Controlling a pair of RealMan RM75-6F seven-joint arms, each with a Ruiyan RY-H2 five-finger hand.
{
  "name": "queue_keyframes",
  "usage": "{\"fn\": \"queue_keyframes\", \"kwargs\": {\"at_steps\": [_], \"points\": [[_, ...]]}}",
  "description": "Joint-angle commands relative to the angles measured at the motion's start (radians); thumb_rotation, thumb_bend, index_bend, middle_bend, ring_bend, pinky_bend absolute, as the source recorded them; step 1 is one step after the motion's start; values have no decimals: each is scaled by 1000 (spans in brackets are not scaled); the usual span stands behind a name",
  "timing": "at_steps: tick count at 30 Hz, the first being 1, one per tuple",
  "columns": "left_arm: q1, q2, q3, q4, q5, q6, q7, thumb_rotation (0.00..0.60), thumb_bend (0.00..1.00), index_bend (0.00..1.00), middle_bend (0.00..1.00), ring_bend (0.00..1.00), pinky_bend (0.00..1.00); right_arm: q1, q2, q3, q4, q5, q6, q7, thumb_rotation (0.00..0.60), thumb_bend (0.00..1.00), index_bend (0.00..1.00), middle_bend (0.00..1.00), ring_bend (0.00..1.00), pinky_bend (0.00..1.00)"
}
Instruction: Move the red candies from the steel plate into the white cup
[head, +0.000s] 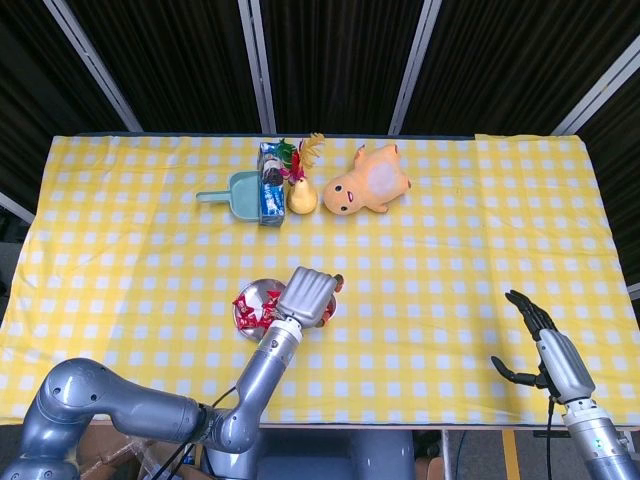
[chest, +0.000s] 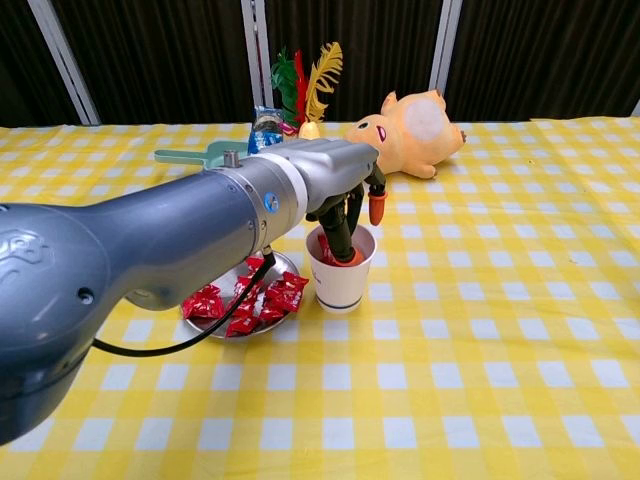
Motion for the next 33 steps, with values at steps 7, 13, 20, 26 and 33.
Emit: {"fn": "queue_keyframes", "kwargs": {"at_steps": [7, 13, 20, 26, 33], "points": [[16, 18, -9, -19, 0, -2, -12, 600, 288, 370, 431, 825, 896, -1, -1, 0, 2, -1, 1, -1, 600, 362, 0, 0, 0, 1], [36, 43, -19, -58, 28, 14, -41, 600, 282, 342, 369, 823, 896, -2, -1, 1, 2, 0, 4, 0, 600, 362, 0, 0, 0, 1], [92, 140, -18, -170, 71, 48, -84, 600, 227, 300, 328, 820, 896, -3, -3, 0, 4, -6, 10, -4, 600, 362, 0, 0, 0, 1], [135, 230, 38, -238, 48, 56, -52, 600, 190, 234, 289, 820, 896, -4, -5, 0, 4, -7, 12, -7, 600, 362, 0, 0, 0, 1], [177, 284, 125, -245, -15, 14, -40, 600, 190, 234, 288, 821, 897, -4, -7, 0, 2, -7, 13, -16, 600, 361, 0, 0, 0, 1]]}}
